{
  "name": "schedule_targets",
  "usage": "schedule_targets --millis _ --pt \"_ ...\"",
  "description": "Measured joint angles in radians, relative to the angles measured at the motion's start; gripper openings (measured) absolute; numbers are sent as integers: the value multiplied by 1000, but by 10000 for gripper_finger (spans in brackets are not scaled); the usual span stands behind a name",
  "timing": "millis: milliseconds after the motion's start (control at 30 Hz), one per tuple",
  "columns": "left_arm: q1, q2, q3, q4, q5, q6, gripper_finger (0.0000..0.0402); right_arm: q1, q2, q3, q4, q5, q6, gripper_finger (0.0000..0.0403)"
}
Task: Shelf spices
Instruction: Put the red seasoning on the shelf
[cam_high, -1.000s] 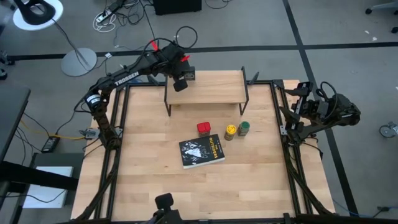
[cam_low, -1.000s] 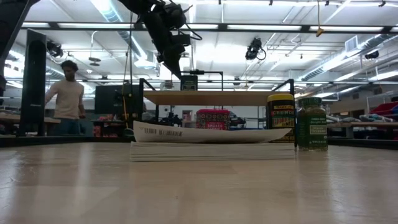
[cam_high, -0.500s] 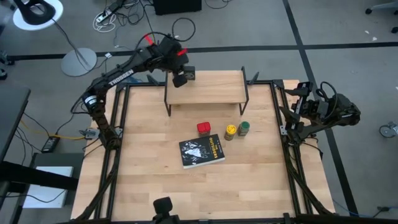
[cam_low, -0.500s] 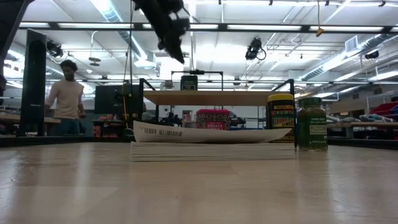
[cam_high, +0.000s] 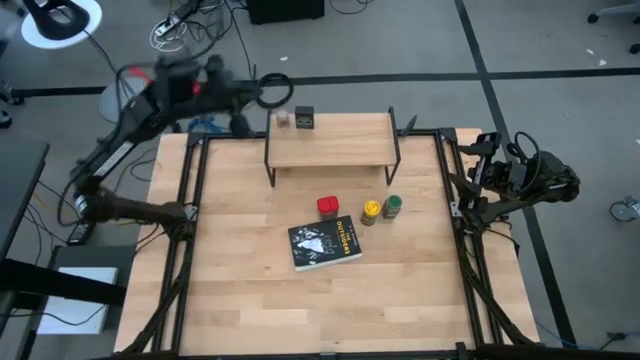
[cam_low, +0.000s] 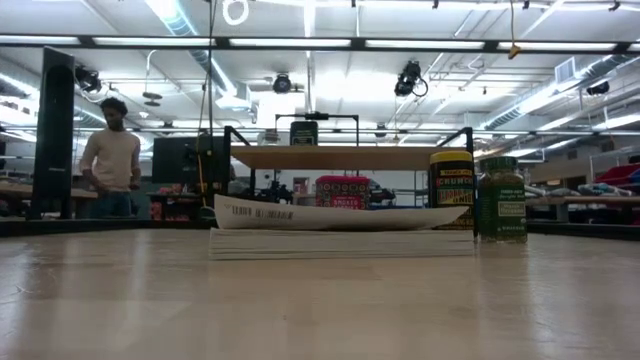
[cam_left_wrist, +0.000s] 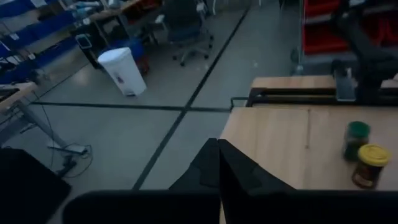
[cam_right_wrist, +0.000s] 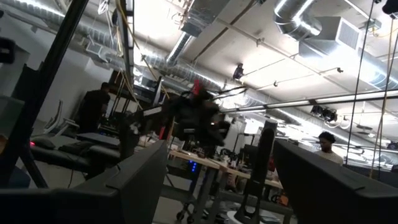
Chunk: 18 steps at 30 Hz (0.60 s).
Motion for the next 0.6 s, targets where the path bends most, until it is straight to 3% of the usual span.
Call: schedule_targets --millis 267,433,500,600 --pt "-24 -352 -685 489 86 -215 0 0 38 0 81 98 -4 293" --pt "-110 -367 -1025 915 118 -340 0 0 173 39 104 231 15 293" --pt "-138 -344 -1101 1084 110 -345 0 -1 245 62 96 278 33 293" --pt "-173 -292 -1158 1188 106 -346 0 -1 341 82 92 297 64 293"
